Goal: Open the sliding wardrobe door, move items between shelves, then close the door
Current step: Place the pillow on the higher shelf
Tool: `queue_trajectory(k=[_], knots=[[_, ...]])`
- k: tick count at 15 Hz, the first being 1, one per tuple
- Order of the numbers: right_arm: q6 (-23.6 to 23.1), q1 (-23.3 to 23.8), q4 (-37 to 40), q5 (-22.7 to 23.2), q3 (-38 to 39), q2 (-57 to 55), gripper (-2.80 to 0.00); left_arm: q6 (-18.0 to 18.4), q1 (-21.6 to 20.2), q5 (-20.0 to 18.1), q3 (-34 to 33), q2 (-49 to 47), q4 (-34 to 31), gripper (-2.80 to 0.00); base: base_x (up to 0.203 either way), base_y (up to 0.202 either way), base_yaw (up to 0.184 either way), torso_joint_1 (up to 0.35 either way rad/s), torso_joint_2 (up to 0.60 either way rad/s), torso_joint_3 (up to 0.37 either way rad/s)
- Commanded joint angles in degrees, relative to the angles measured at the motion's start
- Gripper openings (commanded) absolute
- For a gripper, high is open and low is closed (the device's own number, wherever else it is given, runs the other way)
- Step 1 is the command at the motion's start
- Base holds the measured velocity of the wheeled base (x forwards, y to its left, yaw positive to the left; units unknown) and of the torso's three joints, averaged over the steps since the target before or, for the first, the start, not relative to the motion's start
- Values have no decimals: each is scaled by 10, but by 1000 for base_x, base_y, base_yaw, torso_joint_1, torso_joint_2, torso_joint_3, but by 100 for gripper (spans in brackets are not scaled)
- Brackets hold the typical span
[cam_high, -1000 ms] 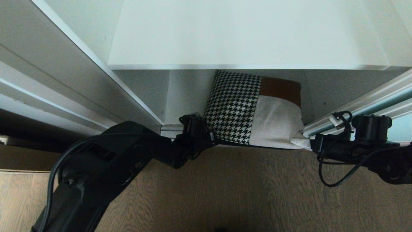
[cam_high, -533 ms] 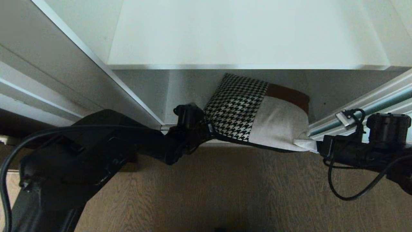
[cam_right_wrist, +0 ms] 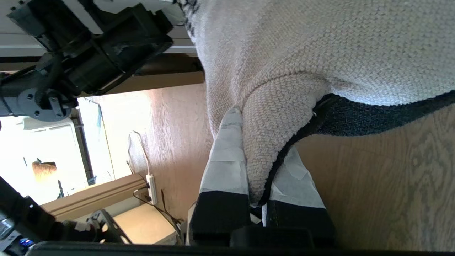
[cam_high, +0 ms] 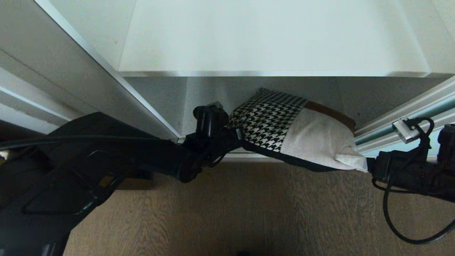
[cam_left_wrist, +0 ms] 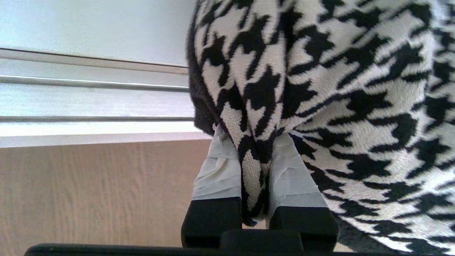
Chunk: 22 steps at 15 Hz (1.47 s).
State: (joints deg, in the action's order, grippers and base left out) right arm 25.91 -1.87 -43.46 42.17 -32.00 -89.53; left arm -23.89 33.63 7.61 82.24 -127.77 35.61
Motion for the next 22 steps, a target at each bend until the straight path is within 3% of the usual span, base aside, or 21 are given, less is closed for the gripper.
queue_trajectory(k=[1,7,13,22], knots=[[2,-2,11,3,3,41,-280,-2,9,0,-12,22,2,-280,0,0,0,0,0,0],[2,-4,51,5,37,89,-280,-1,27,3,-78,65,8,-280,0,0,0,0,0,0],[4,-13,53,5,70,118,-280,-2,40,24,-95,93,5,-280,0,0,0,0,0,0],[5,-17,68,5,89,135,-280,-6,41,26,-144,111,30,-280,0,0,0,0,0,0]])
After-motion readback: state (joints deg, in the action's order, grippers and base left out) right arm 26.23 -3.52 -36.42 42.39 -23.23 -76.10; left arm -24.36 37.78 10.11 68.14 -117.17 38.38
